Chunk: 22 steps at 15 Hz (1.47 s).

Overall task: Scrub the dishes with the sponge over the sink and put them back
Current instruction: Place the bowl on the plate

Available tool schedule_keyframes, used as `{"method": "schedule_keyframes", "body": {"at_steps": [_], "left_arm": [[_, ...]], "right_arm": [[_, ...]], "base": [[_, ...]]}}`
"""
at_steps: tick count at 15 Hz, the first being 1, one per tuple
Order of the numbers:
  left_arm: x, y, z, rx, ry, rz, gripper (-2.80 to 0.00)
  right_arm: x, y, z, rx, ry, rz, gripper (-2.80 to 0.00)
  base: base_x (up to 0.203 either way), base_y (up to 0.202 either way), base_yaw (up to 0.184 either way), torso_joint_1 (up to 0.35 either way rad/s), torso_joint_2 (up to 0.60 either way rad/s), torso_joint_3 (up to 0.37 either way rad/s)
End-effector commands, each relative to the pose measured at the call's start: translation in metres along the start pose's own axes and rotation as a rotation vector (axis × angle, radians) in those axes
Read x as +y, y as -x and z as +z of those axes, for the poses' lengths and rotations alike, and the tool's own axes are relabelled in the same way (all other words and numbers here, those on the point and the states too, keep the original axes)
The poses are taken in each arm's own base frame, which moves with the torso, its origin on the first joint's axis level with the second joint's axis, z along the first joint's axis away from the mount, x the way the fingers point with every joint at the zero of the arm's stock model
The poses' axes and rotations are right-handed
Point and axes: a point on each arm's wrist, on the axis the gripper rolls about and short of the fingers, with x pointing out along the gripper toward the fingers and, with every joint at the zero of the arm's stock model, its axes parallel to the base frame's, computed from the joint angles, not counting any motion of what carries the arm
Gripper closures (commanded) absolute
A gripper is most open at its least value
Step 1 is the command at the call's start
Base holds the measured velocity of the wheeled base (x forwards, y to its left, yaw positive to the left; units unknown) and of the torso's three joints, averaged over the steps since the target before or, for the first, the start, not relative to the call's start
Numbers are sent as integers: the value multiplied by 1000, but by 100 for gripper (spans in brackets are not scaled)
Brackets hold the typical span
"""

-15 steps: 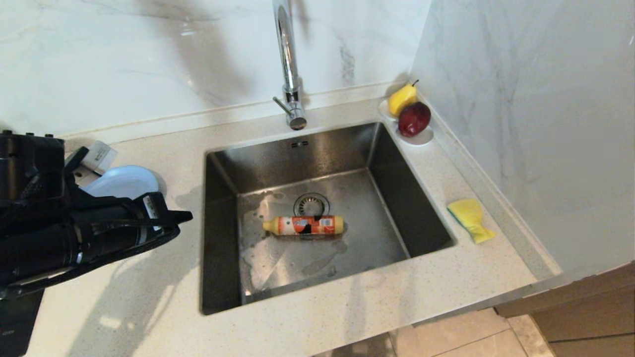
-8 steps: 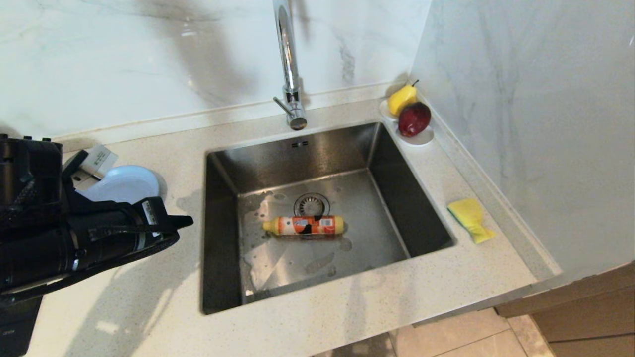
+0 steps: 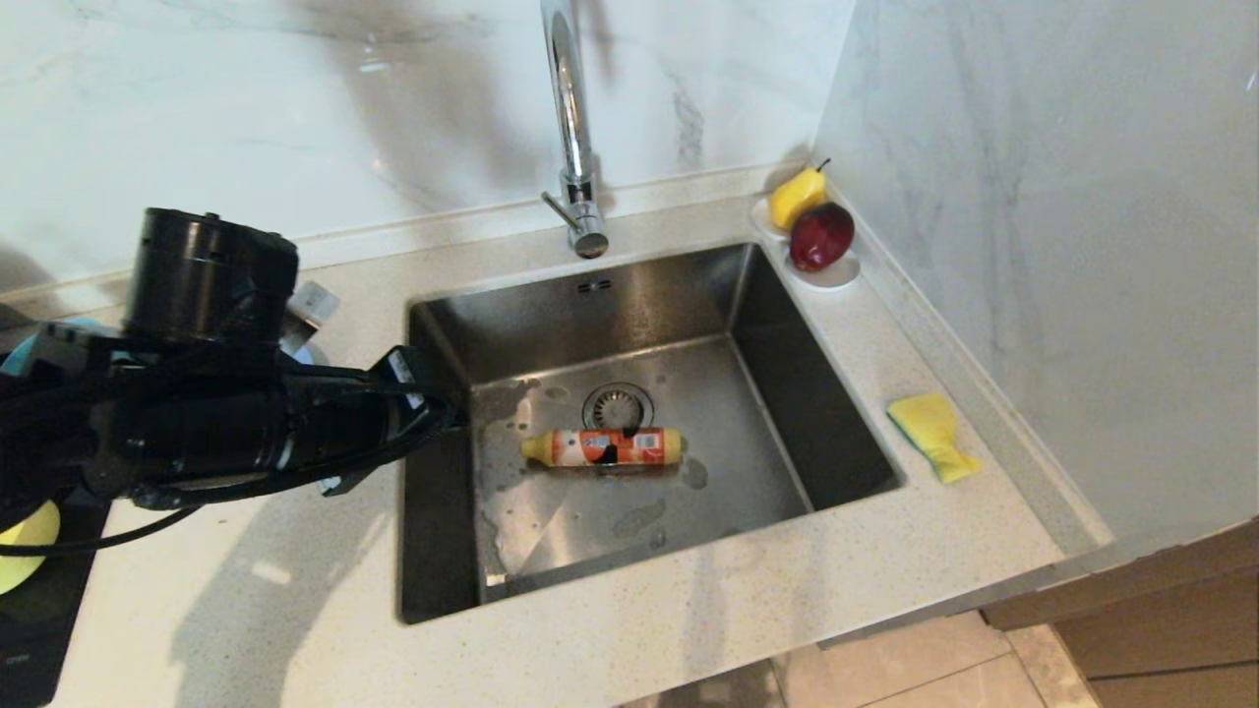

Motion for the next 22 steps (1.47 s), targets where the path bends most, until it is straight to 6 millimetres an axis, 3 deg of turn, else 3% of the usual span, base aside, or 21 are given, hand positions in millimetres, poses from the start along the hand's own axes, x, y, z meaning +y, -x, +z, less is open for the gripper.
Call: {"method": "schedule_keyframes", "body": {"at_steps": [1,7,12,18,22], "left_arm": [[-5,-35,-6,64,11,40,0],[-12,-109,-15,37,57,237,0],[-29,-133,-17,63,145,290,0],[-26,-179,-22,58,191,392,0],[-31,-198,-19,58,228,419,0]], "right_arm": [[0,0,0,1,0,0,0],[0,0,0,1,0,0,0],[0,0,0,1,0,0,0],[0,0,0,1,0,0,0],[0,0,0,1,0,0,0]], "base": [[0,0,0,0,0,0],[0,0,0,0,0,0],[0,0,0,0,0,0],[0,0,0,0,0,0],[0,0,0,0,0,0]]}}
